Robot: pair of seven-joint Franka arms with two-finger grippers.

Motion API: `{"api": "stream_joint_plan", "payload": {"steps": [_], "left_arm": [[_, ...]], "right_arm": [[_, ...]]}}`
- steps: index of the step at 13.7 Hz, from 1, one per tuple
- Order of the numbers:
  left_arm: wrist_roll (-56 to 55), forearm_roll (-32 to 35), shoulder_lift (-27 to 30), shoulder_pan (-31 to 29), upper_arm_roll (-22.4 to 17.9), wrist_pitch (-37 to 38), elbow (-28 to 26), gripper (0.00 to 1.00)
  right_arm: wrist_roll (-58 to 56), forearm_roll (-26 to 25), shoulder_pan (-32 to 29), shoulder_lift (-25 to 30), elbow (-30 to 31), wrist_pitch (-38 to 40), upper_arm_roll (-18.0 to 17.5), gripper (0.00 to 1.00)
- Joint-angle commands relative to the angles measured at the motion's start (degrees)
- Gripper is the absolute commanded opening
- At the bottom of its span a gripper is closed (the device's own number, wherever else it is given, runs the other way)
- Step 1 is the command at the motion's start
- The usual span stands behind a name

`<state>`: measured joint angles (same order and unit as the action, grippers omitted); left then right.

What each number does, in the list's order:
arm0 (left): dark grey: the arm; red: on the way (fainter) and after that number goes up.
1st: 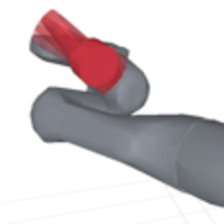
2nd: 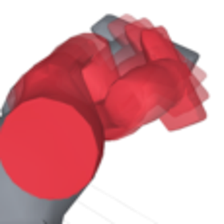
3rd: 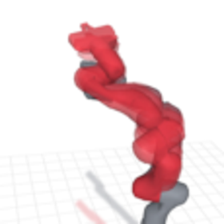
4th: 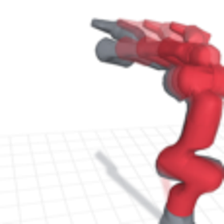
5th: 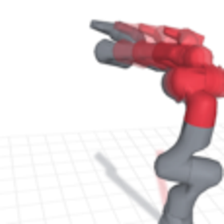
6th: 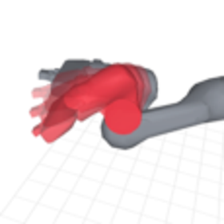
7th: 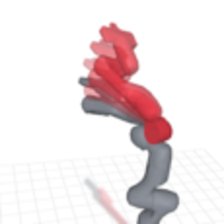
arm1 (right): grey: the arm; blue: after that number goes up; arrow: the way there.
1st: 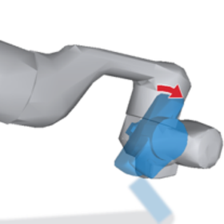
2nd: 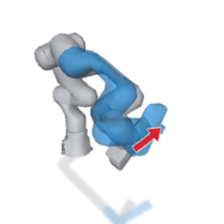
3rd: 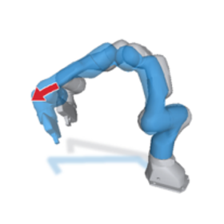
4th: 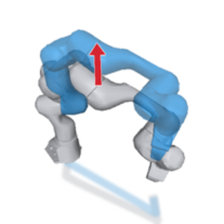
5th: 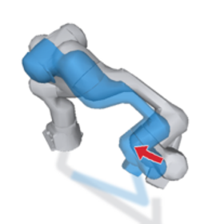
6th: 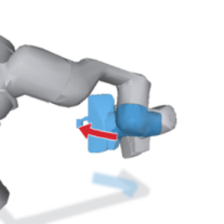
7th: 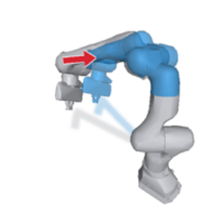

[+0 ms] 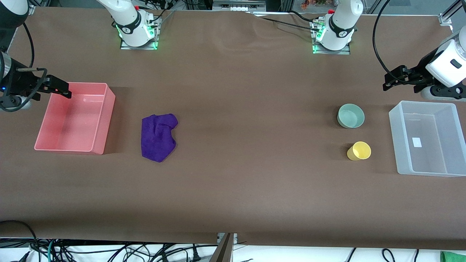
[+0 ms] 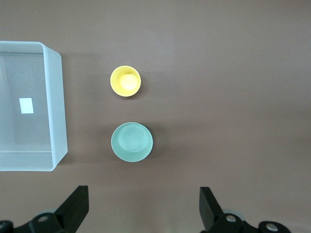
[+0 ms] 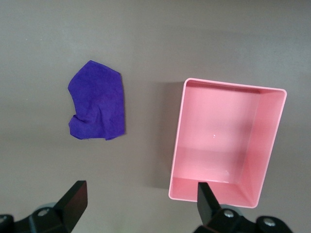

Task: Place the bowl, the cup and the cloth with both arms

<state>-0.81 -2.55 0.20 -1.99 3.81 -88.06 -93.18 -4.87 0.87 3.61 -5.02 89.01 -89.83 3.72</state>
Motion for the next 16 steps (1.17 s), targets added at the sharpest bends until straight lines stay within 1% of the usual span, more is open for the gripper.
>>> {"api": "stream_joint_plan", "payload": {"steps": [1, 11, 16], "left_arm": [[-0.25, 0.53, 0.59, 0.14, -0.30, -2.71, -0.60, 1.00], [0.02, 0.18, 0.33, -2.05, -0.65, -2.90, -0.51, 1.00], [0.46, 0.17, 0.33, -2.14, -0.47, -1.85, -0.51, 1.00]], "right_arm": [[-0.67, 1.07, -0.27, -0.69, -1.82, 1.23, -0.03, 1.00], [-0.67, 1.15, -0.36, -1.13, -1.82, 1.23, -0.03, 1.00], [-0.67, 1.15, -0.36, -1.13, -1.82, 1.23, -0.03, 1.00]]}}
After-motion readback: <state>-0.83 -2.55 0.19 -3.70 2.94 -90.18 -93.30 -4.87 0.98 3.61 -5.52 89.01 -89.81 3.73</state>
